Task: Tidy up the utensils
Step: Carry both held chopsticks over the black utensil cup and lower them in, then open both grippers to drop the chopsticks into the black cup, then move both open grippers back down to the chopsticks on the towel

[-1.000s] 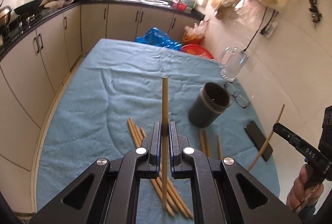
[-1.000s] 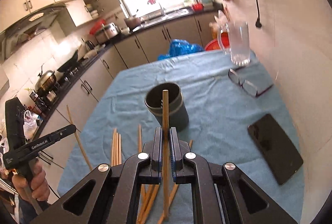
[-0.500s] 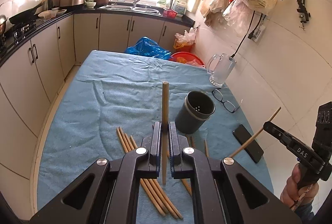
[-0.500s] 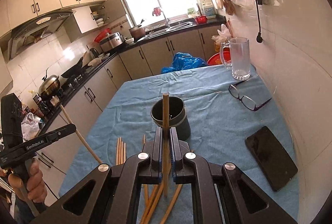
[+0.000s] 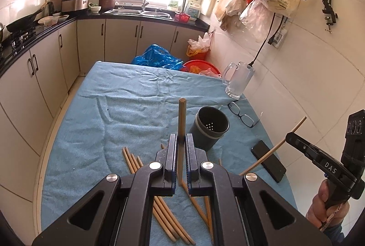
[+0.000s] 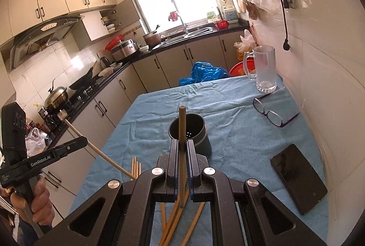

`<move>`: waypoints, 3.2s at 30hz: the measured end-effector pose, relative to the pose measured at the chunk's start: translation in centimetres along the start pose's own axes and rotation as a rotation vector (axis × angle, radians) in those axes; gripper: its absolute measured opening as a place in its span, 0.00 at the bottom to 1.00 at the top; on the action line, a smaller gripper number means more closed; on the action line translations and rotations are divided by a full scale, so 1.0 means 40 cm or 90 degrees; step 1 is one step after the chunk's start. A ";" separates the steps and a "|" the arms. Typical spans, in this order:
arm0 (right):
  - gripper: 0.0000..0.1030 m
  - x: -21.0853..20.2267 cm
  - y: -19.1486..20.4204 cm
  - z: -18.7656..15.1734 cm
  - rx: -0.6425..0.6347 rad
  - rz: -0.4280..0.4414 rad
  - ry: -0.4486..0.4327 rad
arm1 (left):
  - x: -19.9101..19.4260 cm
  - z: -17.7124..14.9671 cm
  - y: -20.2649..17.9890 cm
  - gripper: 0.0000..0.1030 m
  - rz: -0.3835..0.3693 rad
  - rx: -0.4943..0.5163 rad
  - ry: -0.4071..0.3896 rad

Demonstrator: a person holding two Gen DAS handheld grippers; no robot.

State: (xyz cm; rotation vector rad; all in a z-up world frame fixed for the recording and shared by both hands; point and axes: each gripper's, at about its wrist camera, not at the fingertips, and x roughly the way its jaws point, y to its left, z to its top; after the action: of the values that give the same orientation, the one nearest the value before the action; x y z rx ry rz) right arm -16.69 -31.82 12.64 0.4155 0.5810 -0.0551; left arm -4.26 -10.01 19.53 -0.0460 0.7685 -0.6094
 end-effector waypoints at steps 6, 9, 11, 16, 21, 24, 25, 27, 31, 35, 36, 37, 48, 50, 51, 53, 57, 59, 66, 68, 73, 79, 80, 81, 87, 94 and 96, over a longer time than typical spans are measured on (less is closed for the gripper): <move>0.06 -0.013 0.002 0.037 0.009 0.012 -0.017 | -0.012 0.046 -0.032 0.06 -0.017 0.011 -0.010; 0.07 -0.020 0.003 0.068 0.014 0.014 -0.032 | -0.024 0.082 -0.056 0.06 -0.015 0.023 -0.027; 0.06 -0.022 0.001 0.087 0.020 0.019 -0.041 | -0.031 0.108 -0.069 0.06 -0.017 0.025 -0.038; 0.06 -0.031 -0.006 0.151 0.045 0.035 -0.067 | -0.043 0.182 -0.099 0.06 -0.019 0.030 -0.064; 0.06 -0.028 -0.014 0.212 0.061 0.040 -0.090 | -0.035 0.252 -0.116 0.06 -0.031 0.019 -0.080; 0.06 -0.016 -0.025 0.241 0.068 0.033 -0.096 | -0.013 0.278 -0.122 0.06 -0.035 0.011 -0.080; 0.06 -0.006 -0.031 0.250 0.071 0.031 -0.095 | 0.000 0.282 -0.123 0.06 -0.038 0.008 -0.079; 0.06 0.012 -0.044 0.261 0.079 0.026 -0.094 | 0.030 0.290 -0.122 0.06 -0.041 0.002 -0.071; 0.06 0.056 -0.070 0.269 0.097 0.026 -0.087 | 0.110 0.292 -0.115 0.06 -0.050 -0.013 -0.044; 0.06 0.107 -0.095 0.264 0.115 0.028 -0.065 | 0.185 0.274 -0.105 0.06 -0.053 -0.026 -0.010; 0.06 0.116 -0.101 0.262 0.117 0.028 -0.060 | 0.200 0.268 -0.103 0.06 -0.054 -0.029 -0.002; 0.06 0.131 -0.107 0.255 0.119 0.027 -0.051 | 0.219 0.261 -0.099 0.06 -0.053 -0.030 0.008; 0.07 0.278 -0.148 0.178 0.142 0.025 0.045 | 0.314 0.208 -0.096 0.06 -0.044 -0.018 0.064; 0.08 0.287 -0.153 0.172 0.141 0.023 0.050 | 0.316 0.205 -0.099 0.06 -0.042 -0.016 0.064; 0.09 0.288 -0.153 0.171 0.139 0.022 0.051 | 0.316 0.204 -0.100 0.06 -0.041 -0.014 0.061; 0.09 0.285 -0.155 0.173 0.139 0.021 0.047 | 0.315 0.205 -0.104 0.08 -0.042 -0.009 0.061; 0.12 0.264 -0.157 0.177 0.137 0.019 0.033 | 0.296 0.206 -0.106 0.26 -0.044 -0.005 0.047; 0.21 0.248 -0.157 0.176 0.135 0.020 0.024 | 0.278 0.205 -0.109 0.31 -0.041 0.003 0.034; 0.31 0.157 -0.147 0.135 0.130 0.025 -0.012 | 0.182 0.174 -0.085 0.41 -0.029 0.005 -0.008; 0.32 0.145 -0.143 0.109 0.128 0.029 -0.011 | 0.161 0.147 -0.065 0.41 -0.023 0.003 -0.010; 0.32 0.158 -0.132 0.026 0.129 0.038 0.031 | 0.136 0.073 0.011 0.41 -0.011 -0.034 0.003; 0.32 0.210 -0.140 -0.084 0.145 0.037 0.102 | 0.156 -0.050 0.144 0.41 0.016 -0.103 0.059; 0.32 0.221 -0.144 -0.104 0.150 0.036 0.116 | 0.162 -0.065 0.160 0.41 0.019 -0.112 0.067; 0.32 0.227 -0.148 -0.117 0.153 0.034 0.124 | 0.171 -0.091 0.190 0.41 0.021 -0.134 0.081; 0.32 0.264 -0.179 -0.194 0.185 0.023 0.174 | 0.217 -0.194 0.270 0.41 0.038 -0.200 0.136; 0.32 0.274 -0.187 -0.225 0.198 0.006 0.201 | 0.261 -0.215 0.285 0.41 0.052 -0.212 0.164; 0.32 0.273 -0.187 -0.225 0.198 0.007 0.199 | 0.286 -0.206 0.282 0.36 0.056 -0.212 0.175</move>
State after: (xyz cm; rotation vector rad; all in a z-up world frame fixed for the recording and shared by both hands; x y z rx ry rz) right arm -13.49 -34.38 -2.82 0.7368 0.8832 -0.0703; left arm 2.26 -5.32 3.38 -0.2376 1.1277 -0.4022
